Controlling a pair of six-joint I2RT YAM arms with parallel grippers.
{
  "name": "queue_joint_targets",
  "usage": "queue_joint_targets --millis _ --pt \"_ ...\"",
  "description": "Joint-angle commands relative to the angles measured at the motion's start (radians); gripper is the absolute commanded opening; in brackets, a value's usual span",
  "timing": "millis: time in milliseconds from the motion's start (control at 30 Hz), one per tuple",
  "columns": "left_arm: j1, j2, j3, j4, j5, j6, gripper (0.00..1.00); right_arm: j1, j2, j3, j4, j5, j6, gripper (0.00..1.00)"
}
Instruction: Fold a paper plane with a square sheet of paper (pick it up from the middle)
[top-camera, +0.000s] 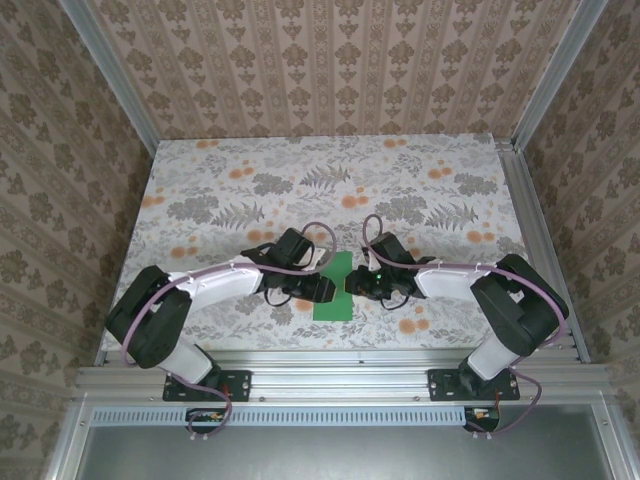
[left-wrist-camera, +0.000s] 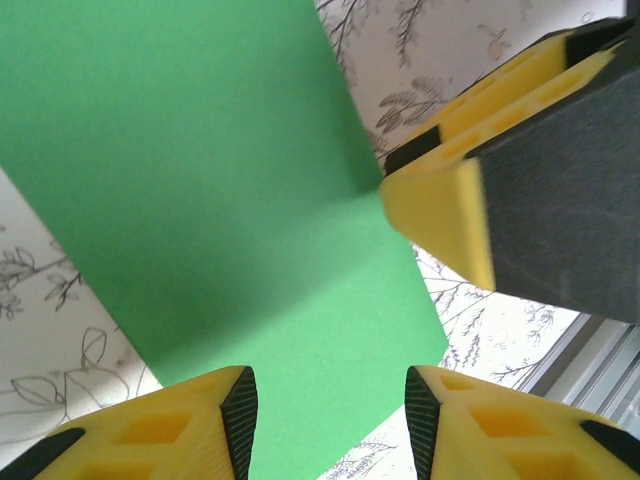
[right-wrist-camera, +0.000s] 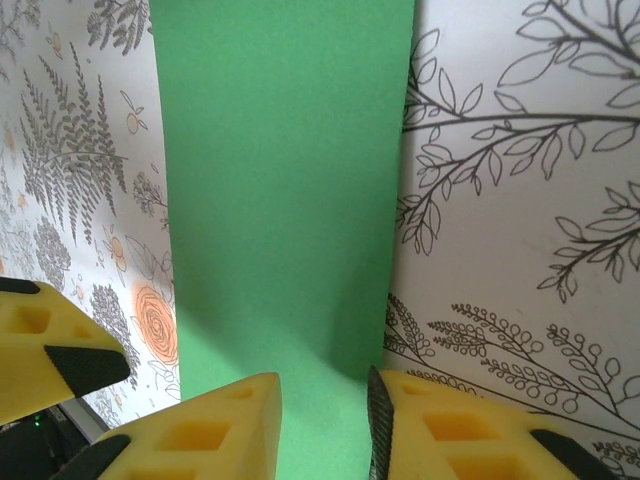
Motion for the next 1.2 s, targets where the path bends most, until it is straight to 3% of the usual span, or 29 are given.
queue_joint_targets --millis 0,467,1167 --pt "0.004 0.009 -0.013 0.035 0.001 -0.028 0.46 0.015 -0.001 0.011 -0.037 0.019 0.013 0.35" --pt "0.007 0.103 -0.037 0.071 -0.016 0.008 0.45 0.025 0.002 0.067 -0.148 0.082 -0.015 0.40" --pt "0.039 0.094 -0.075 0.121 0.025 0.009 0.40 0.025 0.045 0.011 0.159 -0.128 0.149 0.37"
